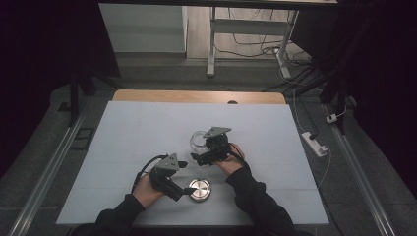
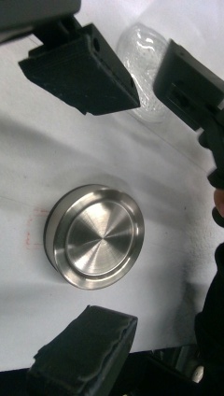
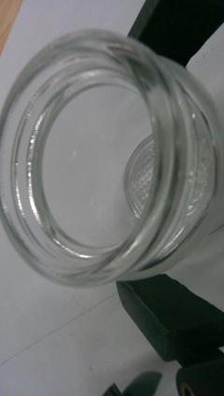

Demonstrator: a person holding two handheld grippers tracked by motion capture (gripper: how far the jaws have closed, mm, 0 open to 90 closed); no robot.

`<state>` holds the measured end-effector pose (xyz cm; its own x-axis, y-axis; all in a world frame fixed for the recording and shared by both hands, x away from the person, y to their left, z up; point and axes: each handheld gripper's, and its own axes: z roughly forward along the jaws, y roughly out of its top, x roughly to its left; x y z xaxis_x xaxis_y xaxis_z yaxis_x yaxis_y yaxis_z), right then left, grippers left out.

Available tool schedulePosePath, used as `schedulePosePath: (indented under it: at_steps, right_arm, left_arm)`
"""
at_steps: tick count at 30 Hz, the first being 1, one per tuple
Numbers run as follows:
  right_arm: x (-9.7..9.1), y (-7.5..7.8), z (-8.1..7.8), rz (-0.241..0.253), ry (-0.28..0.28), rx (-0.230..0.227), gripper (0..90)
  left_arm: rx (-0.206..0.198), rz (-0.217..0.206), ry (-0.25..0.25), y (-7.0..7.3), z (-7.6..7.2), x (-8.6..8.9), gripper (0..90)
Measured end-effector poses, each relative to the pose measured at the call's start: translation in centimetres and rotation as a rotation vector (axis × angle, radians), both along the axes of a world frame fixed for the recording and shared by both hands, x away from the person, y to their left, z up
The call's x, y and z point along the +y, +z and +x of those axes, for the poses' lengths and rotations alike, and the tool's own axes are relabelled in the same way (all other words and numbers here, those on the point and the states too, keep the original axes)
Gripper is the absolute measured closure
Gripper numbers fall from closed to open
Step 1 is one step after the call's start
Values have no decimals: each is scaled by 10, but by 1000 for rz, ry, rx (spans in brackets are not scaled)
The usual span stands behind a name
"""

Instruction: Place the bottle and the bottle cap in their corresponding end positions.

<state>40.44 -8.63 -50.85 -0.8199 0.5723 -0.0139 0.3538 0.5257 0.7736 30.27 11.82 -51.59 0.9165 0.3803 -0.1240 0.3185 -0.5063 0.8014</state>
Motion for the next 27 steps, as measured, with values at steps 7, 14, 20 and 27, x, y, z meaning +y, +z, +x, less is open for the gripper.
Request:
schedulePosePath:
  at_steps: [7, 14, 20, 27]
  right_arm:
    - [-5, 7, -4, 13, 4, -11, 21]
    - [-10, 13, -8, 34, 13, -1, 21]
    - [-14, 13, -12, 23, 23, 10, 17]
    - [-22, 16, -17, 31, 22, 21, 14]
  left_arm:
    - [2, 6, 22, 2, 0, 6, 24]
    - [4, 3, 45, 4, -1, 11, 27]
    - [5, 12, 68, 5, -2, 15, 28]
    - [9, 19, 87, 6, -2, 19, 28]
